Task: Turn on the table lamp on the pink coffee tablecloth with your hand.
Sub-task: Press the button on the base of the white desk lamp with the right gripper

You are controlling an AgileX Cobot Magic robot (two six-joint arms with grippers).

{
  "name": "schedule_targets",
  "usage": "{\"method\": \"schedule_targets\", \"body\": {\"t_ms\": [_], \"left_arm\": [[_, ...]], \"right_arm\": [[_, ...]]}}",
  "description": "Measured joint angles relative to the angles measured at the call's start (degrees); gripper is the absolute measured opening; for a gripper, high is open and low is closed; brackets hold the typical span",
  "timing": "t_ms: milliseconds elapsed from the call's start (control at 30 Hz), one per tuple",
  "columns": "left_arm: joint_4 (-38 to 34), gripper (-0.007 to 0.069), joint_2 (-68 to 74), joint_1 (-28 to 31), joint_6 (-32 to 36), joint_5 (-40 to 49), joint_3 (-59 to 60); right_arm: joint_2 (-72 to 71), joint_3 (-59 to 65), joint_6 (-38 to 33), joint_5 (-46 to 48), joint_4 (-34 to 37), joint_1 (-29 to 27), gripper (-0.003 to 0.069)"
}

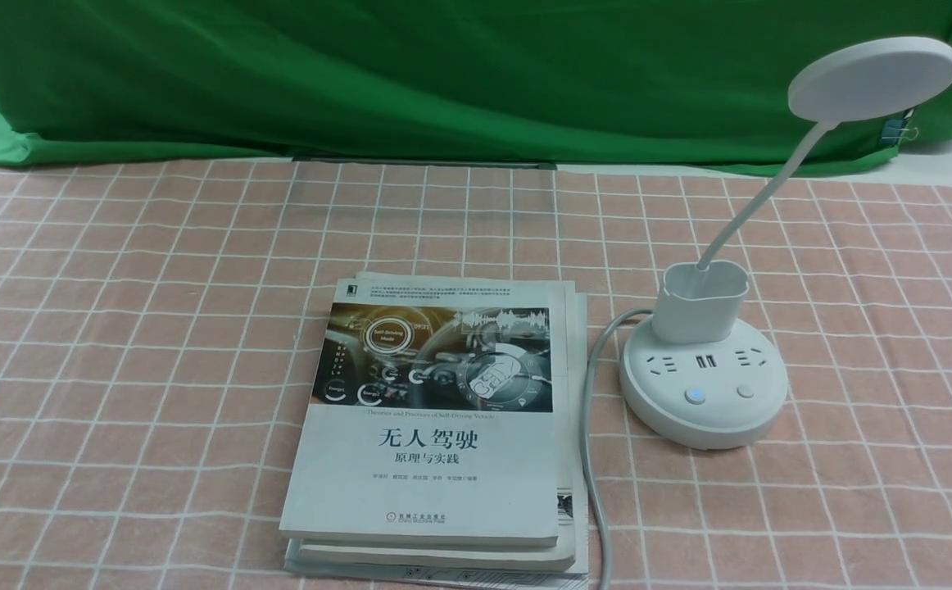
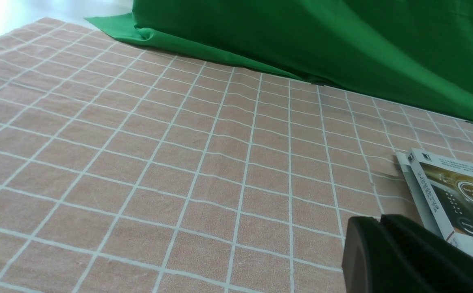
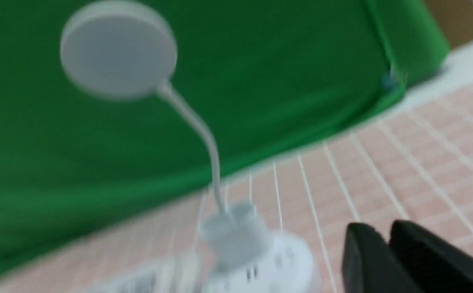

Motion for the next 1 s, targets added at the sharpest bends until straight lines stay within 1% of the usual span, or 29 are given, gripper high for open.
{"method": "schedule_targets", "body": {"t_ms": [33,67,100,167,267,333,467,567,600,633,733,833,1000], "left_arm": [[0.0,0.0019,0.0,0.0,0.0,0.0,0.0],[0.0,0.0019,0.0,0.0,0.0,0.0,0.0],[0.0,0.0019,0.0,0.0,0.0,0.0,0.0],[0.0,0.0019,0.0,0.0,0.0,0.0,0.0],[0.0,0.0019,0.0,0.0,0.0,0.0,0.0],[0.0,0.0019,0.0,0.0,0.0,0.0,0.0],[0.0,0.0019,0.0,0.0,0.0,0.0,0.0],[0.0,0.0019,0.0,0.0,0.0,0.0,0.0],[0.0,0.0019,0.0,0.0,0.0,0.0,0.0],[0.0,0.0019,0.0,0.0,0.0,0.0,0.0],[0.0,0.0019,0.0,0.0,-0.17,0.0,0.0],[0.0,0.0019,0.0,0.0,-0.11,0.0,0.0],[0.0,0.0019,0.0,0.0,-0.05,0.0,0.0]], "right_arm": [[2.53,-2.14,-1.26,3.39,0.0,0.59,0.0079],[7.01,-6.69,-3.94,7.88,0.0,1.32,0.0063],[10.35,-9.82,-5.69,12.65,0.0,1.97,0.0058],[18.25,-17.31,-9.34,21.63,0.0,2.83,0.0055],[30.87,-25.22,-14.39,33.64,-0.29,3.09,0.0055],[40.2,-29.92,-17.13,38.25,-0.62,3.14,0.0055],[51.04,-33.8,-19.79,38.41,-0.82,4.18,0.0055],[59.87,-36.57,-21.12,35.52,-0.96,6.57,0.0055],[60.43,-36.58,-21.28,35.26,-0.96,6.57,0.0055],[64.26,-38.05,-22.59,33.57,-0.96,8.21,0.0055],[72.54,-42.26,-25.87,30.0,-0.96,10.06,0.0055],[78.49,-45.53,-26.93,28.11,-0.96,10.3,0.0055],[86.88,-50.8,-28.06,27.54,-0.98,10.34,0.0055]]}}
